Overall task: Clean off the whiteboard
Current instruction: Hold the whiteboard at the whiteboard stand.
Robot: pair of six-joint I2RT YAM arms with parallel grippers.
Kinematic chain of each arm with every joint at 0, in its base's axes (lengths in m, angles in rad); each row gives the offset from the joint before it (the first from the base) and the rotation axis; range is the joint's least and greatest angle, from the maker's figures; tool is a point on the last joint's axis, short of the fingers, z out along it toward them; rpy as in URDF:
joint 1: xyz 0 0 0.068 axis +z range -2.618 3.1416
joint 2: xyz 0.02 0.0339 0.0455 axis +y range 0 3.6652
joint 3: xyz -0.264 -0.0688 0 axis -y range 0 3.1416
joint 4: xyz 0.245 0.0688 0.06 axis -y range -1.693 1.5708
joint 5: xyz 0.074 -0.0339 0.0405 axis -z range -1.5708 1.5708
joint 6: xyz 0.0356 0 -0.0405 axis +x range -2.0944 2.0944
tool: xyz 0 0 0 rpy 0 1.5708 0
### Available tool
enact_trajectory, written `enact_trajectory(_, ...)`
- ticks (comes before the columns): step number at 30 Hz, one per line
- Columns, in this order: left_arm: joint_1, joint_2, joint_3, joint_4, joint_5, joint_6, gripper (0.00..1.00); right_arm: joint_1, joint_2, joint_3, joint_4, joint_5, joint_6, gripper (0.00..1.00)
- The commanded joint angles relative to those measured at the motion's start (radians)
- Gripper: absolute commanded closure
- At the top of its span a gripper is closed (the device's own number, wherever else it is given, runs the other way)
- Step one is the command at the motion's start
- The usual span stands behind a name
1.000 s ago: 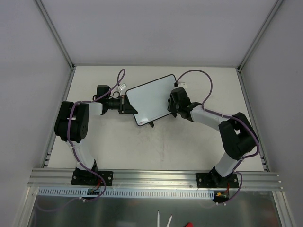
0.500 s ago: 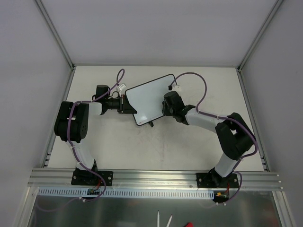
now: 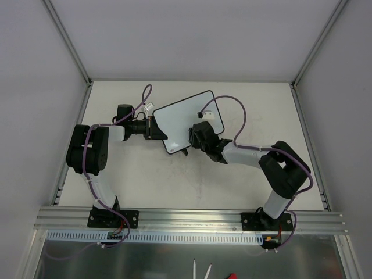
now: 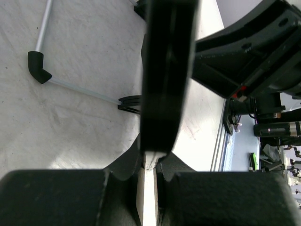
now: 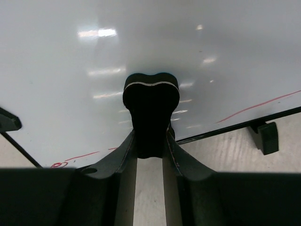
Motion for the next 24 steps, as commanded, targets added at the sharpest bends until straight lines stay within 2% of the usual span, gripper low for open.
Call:
enact_trajectory(1, -0.013, -0.009, 0.015, -0.030, -0.033, 0.001, 1.00, 0.082, 0.067, -0.001, 0.123, -0.179, 0.091, 1.00)
enact_trajectory(8, -0.013, -0.009, 0.017, -0.030, -0.033, 0.001, 1.00, 0.150, 0.093, 0.028, 0.123, -0.157, 0.095, 1.00)
enact_trajectory(17, -0.013, -0.009, 0.015, -0.030, -0.033, 0.001, 1.00, 0.165, 0.095, 0.037, 0.120, -0.128, 0.083, 0.99)
enact_trajectory(24, -0.013, -0.009, 0.015, -0.030, -0.033, 0.001, 1.00, 0.148, 0.041, 0.025, 0.038, 0.022, 0.045, 0.98)
